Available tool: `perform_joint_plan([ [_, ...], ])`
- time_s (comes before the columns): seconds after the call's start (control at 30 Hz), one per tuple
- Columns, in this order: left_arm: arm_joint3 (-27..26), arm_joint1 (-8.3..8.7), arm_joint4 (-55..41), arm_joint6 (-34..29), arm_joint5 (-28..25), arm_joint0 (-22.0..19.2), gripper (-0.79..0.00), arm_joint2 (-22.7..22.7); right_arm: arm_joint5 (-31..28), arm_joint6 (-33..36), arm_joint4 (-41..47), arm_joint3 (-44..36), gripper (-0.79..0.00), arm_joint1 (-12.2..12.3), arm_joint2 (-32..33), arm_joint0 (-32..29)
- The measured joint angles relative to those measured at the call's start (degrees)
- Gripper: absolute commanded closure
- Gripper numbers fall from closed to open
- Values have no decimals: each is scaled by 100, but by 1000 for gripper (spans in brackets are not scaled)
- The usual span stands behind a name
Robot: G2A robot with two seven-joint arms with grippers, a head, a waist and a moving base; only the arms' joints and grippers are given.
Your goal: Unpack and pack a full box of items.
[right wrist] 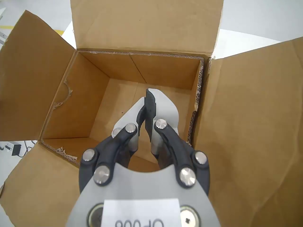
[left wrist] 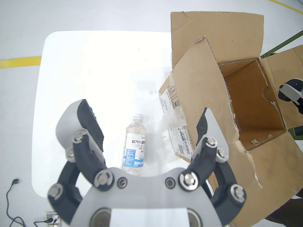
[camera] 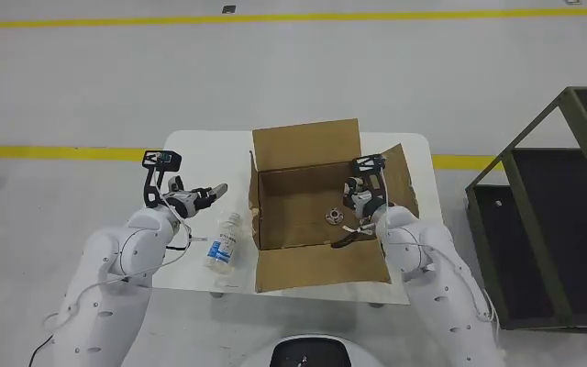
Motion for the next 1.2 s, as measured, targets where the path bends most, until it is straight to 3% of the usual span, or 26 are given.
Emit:
perform_joint_plan([
  [0.33, 0, 0, 0, 0, 0, 0, -785, 0, -38, -65, -199, 98, 0, 1, -93, 30],
  [0.53, 0, 0, 0, 0, 0, 0, -785, 0, 9, 733, -651, 1238, 0, -165, -938, 1102],
  [0.87, 0, 0, 0, 0, 0, 0, -785, 0, 336, 2110, -525, 3871, 0, -721, -2278, 3052],
  [1.0, 0, 0, 0, 0, 0, 0, -785, 0, 315, 2070, -175, 4708, 0, -910, -2481, 3406],
  [1.2, 0, 0, 0, 0, 0, 0, -785, 0, 312, 2058, -166, 4753, 0, -916, -2487, 3418],
])
